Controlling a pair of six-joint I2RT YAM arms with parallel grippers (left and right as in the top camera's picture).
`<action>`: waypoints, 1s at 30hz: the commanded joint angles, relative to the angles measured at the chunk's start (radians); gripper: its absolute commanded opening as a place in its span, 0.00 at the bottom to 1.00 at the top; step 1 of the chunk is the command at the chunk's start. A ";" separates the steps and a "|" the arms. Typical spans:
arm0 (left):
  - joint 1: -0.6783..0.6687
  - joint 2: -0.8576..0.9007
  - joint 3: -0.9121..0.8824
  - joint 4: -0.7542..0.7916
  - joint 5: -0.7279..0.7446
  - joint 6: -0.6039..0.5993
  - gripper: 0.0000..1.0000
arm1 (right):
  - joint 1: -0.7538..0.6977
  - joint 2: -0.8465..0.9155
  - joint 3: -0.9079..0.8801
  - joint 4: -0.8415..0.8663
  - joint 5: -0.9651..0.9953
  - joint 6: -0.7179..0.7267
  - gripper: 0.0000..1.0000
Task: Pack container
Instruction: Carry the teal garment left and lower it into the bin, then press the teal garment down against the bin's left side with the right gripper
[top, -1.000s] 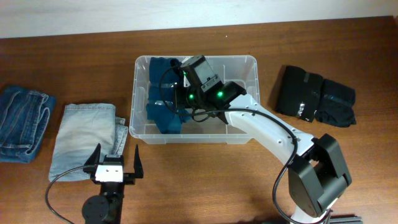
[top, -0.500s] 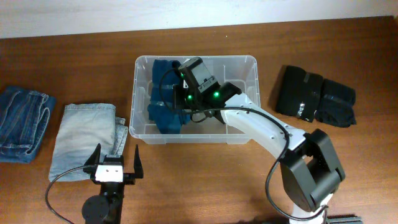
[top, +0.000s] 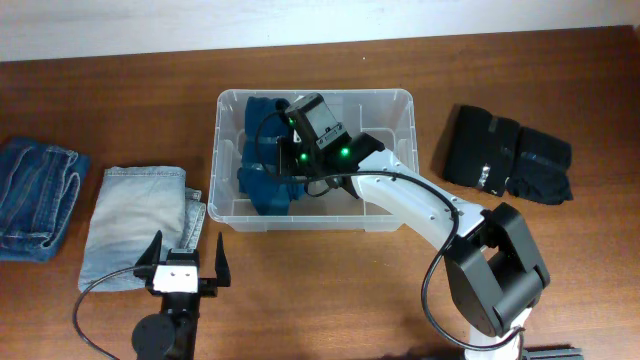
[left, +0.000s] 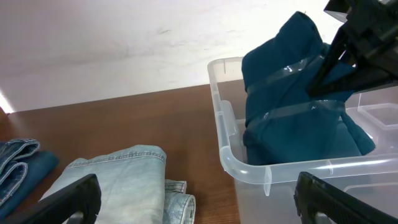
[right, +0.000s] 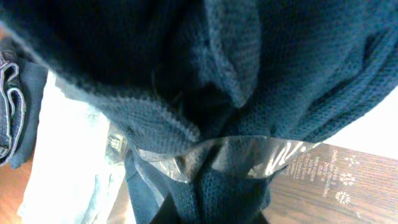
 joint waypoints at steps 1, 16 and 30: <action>0.004 -0.009 -0.008 0.001 0.007 0.016 0.99 | 0.011 -0.010 0.019 0.009 -0.037 0.005 0.04; 0.004 -0.009 -0.008 0.001 0.007 0.016 0.99 | 0.011 -0.001 0.019 -0.021 -0.052 -0.015 0.04; 0.004 -0.009 -0.008 0.001 0.007 0.016 0.99 | 0.011 0.040 0.019 -0.021 -0.075 -0.033 0.04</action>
